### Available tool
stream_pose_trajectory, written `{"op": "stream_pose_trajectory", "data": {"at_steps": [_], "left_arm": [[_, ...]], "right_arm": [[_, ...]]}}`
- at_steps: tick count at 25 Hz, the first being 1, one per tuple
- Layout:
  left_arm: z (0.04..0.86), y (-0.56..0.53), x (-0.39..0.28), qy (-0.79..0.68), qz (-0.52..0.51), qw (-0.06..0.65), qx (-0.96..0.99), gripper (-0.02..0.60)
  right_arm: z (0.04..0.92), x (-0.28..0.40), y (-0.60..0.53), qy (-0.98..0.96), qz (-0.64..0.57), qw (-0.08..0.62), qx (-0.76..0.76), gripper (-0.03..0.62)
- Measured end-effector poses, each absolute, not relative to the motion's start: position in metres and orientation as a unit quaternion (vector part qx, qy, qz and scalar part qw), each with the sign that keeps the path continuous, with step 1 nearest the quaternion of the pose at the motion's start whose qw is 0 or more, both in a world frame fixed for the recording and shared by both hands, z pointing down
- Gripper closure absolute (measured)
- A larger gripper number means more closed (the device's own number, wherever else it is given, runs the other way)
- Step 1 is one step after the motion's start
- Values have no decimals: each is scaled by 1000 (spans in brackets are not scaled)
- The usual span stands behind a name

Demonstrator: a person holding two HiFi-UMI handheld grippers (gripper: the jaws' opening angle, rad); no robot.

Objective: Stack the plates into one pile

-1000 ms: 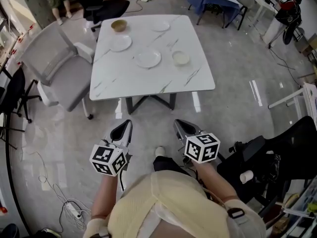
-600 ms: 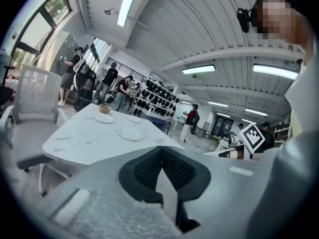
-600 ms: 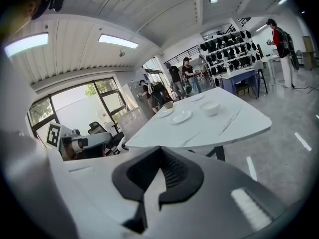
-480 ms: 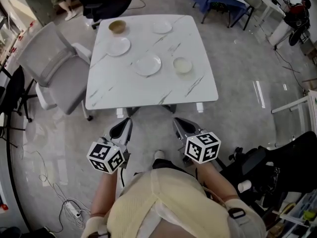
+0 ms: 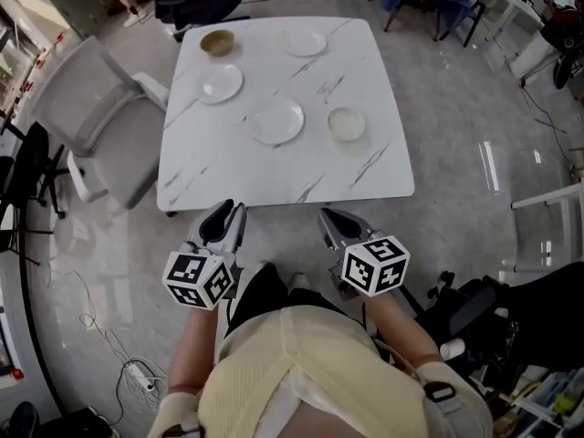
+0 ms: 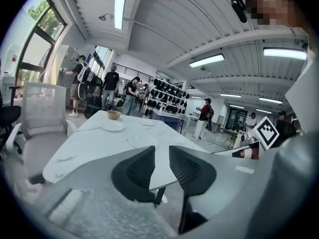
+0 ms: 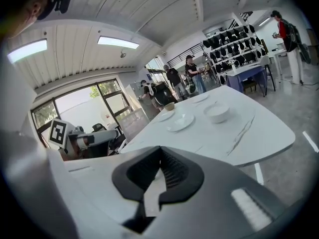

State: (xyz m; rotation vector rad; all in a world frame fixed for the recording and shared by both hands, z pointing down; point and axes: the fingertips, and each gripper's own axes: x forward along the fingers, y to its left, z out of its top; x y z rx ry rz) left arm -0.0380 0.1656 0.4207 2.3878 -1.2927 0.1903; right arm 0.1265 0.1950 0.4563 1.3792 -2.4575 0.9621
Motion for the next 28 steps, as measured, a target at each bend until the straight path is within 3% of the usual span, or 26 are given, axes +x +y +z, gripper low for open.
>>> {"op": "stream_pose_trajectory", "data": {"at_steps": [8, 16, 28], "left_arm": [[427, 107, -49, -453, 78, 216, 861, 403], [441, 50, -45, -420, 109, 219, 874, 372], [477, -11, -55, -372, 154, 288, 869, 368]], "right_arm": [[457, 113, 155, -819, 320, 95, 467, 591], [456, 104, 105, -806, 324, 100, 486, 591], [469, 96, 50, -781, 332, 117, 516, 591]]}}
